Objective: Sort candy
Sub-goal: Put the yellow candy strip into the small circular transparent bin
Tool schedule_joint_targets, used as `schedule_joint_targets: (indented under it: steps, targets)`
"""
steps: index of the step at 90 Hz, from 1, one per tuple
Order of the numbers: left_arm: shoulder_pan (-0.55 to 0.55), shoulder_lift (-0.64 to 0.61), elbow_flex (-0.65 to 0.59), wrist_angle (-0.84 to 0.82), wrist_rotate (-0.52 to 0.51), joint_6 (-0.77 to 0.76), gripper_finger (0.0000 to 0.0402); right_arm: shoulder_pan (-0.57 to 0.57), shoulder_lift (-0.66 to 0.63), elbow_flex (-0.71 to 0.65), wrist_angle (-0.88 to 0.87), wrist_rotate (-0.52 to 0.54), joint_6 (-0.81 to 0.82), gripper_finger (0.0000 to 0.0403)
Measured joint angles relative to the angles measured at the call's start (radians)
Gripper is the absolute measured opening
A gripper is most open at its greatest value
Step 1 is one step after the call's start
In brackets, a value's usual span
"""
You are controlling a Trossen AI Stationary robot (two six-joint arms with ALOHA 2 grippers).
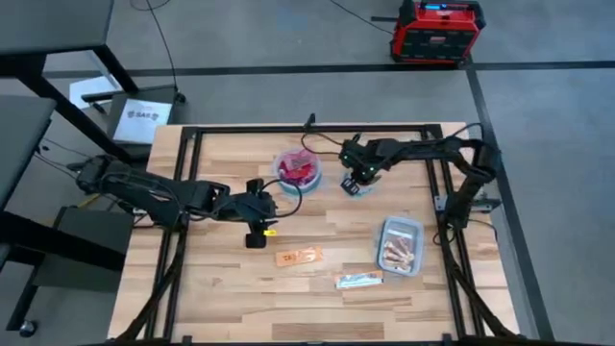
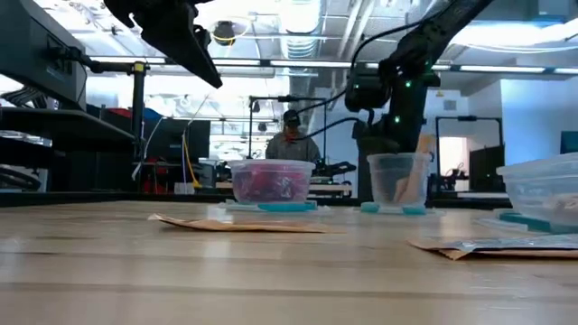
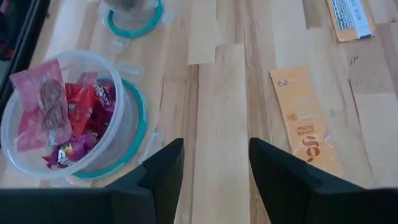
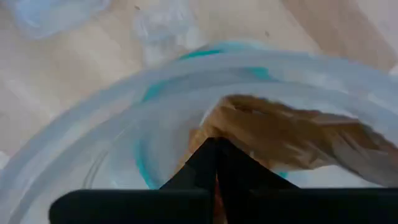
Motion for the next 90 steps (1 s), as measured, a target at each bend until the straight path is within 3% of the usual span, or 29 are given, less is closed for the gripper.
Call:
schedule_joint_targets:
  steps: [32, 49, 71, 83, 90]
  targets:
    - [0.0, 0.0, 0.0, 0.001, 0.001, -0.005, 0.0166, 0.001, -0.204, 0.055, -0.065, 0.028, 0.0, 0.0]
    - [0.0, 0.0, 0.0, -0.003, 0.001, -0.006, 0.0166, 0.043, -0.345, 0.075, -0.215, 0.059, 0.019, 0.0]
    - [0.0, 0.0, 0.0, -0.002, 0.001, 0.0, 0.0166, 0.206, -0.504, 0.044, -0.401, 0.072, 0.141, 0.0]
    - [0.0, 0.0, 0.0, -0.002, 0.002, -0.002, 0.0166, 0.308, -0.519, -0.015, -0.342, 0.072, 0.184, 0.0]
    - [0.0, 0.0, 0.0, -0.009, 0.003, -0.019, 0.0166, 0.425, -0.518, -0.04, -0.231, 0.081, 0.192, 0.0]
